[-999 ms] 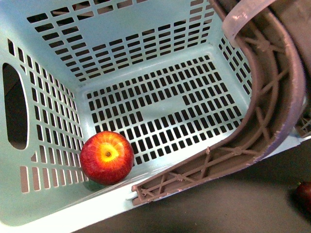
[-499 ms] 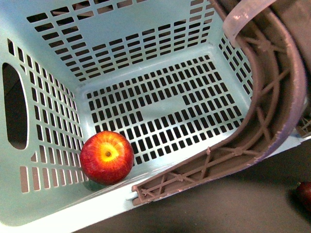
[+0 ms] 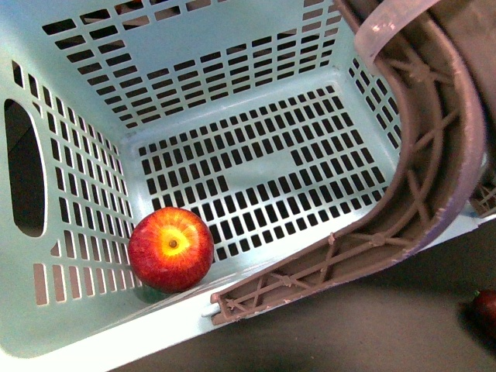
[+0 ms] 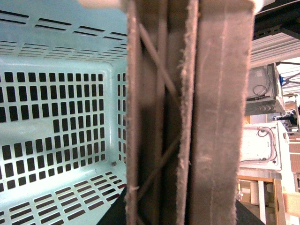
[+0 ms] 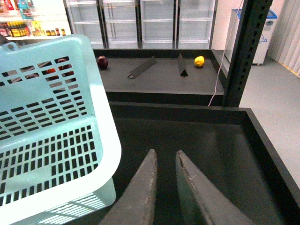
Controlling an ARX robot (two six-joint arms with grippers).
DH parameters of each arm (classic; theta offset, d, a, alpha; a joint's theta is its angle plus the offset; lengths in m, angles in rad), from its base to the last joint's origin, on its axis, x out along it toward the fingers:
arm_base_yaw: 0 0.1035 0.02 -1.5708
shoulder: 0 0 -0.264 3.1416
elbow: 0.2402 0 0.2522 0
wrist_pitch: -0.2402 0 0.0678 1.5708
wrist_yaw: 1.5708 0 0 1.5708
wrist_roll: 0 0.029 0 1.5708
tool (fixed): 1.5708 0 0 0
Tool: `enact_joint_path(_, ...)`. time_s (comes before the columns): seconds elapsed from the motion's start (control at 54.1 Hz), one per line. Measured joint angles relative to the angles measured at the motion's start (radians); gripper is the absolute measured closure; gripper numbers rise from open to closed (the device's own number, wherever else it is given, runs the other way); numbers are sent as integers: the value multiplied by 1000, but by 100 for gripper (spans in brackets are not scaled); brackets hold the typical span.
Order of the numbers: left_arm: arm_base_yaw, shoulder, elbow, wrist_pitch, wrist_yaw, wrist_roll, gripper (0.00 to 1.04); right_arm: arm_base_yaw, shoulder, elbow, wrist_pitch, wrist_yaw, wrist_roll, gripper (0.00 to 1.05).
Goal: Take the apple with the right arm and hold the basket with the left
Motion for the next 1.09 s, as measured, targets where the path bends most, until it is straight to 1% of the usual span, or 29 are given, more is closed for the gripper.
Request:
enact_joint_path(0.055, 0, 0, 0, 0, 0, -3, 90, 0, 0, 0, 0, 0, 0, 72)
enact_joint_path(0.166, 0, 0, 0, 0, 0, -2, 90, 0, 0, 0, 0, 0, 0, 57)
enact_joint_path(0.24, 0, 0, 0, 0, 1, -2, 90, 0, 0, 0, 0, 0, 0, 39)
enact_joint_path(0.296, 0, 0, 0, 0, 0, -2, 90, 0, 0, 0, 0, 0, 0, 29)
enact_joint_path(0.314, 0, 0, 0, 0, 0, -2, 90, 0, 0, 0, 0, 0, 0, 27)
enact_joint_path(0.407, 0, 0, 0, 0, 0, -2, 90, 0, 0, 0, 0, 0, 0, 12)
enact_joint_path(0.462, 0, 0, 0, 0, 0, -2, 90, 0, 0, 0, 0, 0, 0, 7)
enact_joint_path(0.499, -2, 0, -3, 11, -18, -6, 90, 0, 0, 0, 0, 0, 0, 8)
enact_joint_path(0.536, -5, 0, -36, 110, -90, -42, 90, 0, 0, 0, 0, 0, 0, 9)
enact_joint_path(0.555, -7, 1, -57, 187, -157, -76, 90, 0, 0, 0, 0, 0, 0, 9)
enact_joint_path(0.592, -6, 9, -68, 262, -233, -100, 90, 0, 0, 0, 0, -1, 0, 9)
enact_joint_path(0.647, 19, 12, -67, 311, -267, -114, 90, 0, -1, 0, 0, -2, 0, 9)
enact_joint_path(0.832, 141, 42, -27, 338, -277, -163, 90, 0, -1, 0, -1, 0, 0, 9)
enact_joint_path(0.925, 188, 70, -15, 339, -267, -207, 90, 0, -1, 0, -1, -1, 0, 9)
enact_joint_path(1.091, 279, 154, -1, 326, -278, -277, 90, 0, -1, 0, -1, 1, 0, 9)
